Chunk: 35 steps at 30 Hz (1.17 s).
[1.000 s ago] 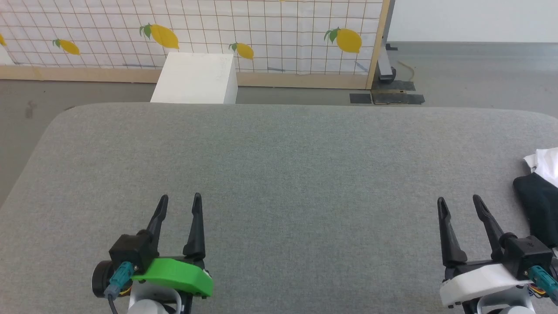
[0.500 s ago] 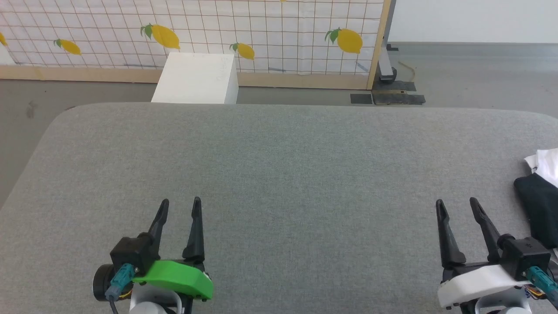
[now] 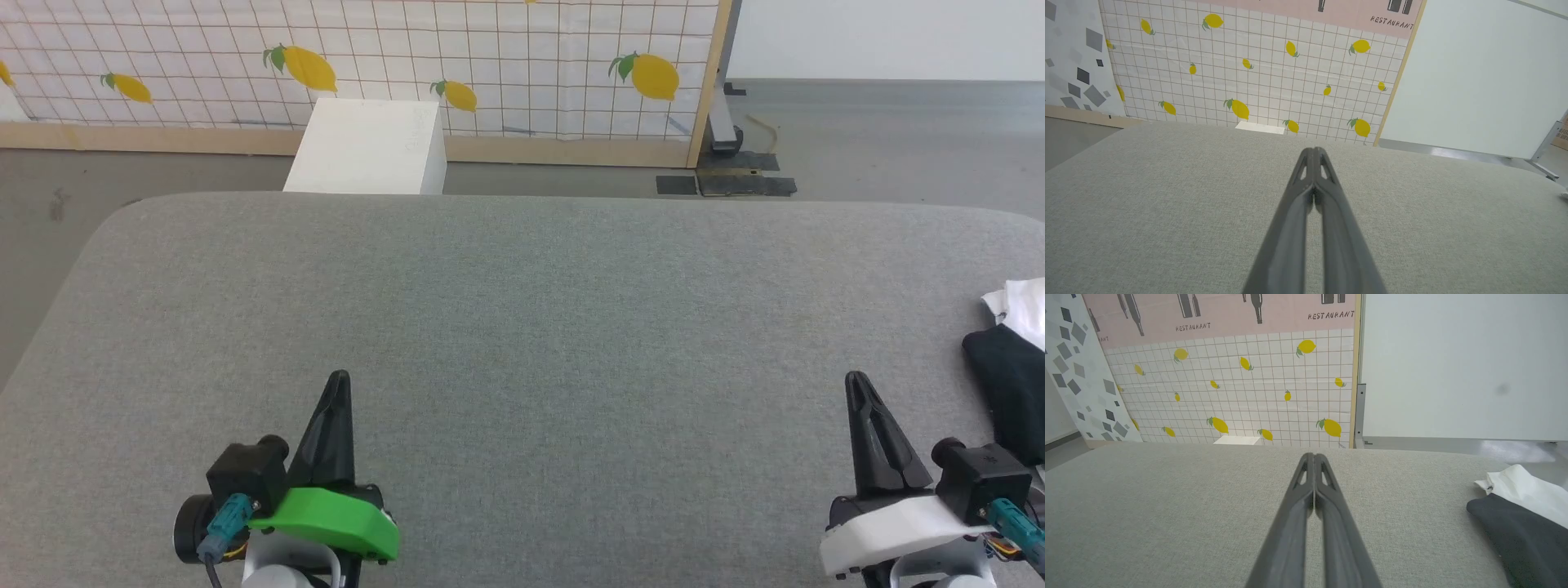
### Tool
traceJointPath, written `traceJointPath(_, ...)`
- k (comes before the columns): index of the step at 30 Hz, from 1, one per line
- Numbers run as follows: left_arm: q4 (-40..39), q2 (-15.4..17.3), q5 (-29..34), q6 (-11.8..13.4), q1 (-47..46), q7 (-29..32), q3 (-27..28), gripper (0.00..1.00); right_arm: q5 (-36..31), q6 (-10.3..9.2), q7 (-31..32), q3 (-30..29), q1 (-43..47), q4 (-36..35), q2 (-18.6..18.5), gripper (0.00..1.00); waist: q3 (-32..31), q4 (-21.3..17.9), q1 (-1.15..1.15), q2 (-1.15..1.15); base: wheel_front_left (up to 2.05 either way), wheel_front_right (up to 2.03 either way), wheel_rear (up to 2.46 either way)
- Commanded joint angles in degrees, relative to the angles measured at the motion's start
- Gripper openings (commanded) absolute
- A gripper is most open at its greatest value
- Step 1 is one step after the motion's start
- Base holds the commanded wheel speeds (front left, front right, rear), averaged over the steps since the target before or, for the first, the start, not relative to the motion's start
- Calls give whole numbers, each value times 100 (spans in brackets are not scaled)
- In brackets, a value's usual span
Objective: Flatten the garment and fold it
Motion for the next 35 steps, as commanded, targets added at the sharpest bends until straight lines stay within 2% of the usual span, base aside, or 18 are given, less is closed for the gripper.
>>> traceJointPath(1,-13,0,20,5,3,22,6,0,-8,0,17,5,-4,-6,0,0,1,-2,0,0,0,0,0)
traceJointPath(35,-249,-8,385,91,64,415,131,0,-159,-3,320,108,-70,-116,4,0,18,-33,0,0,0,0,0)
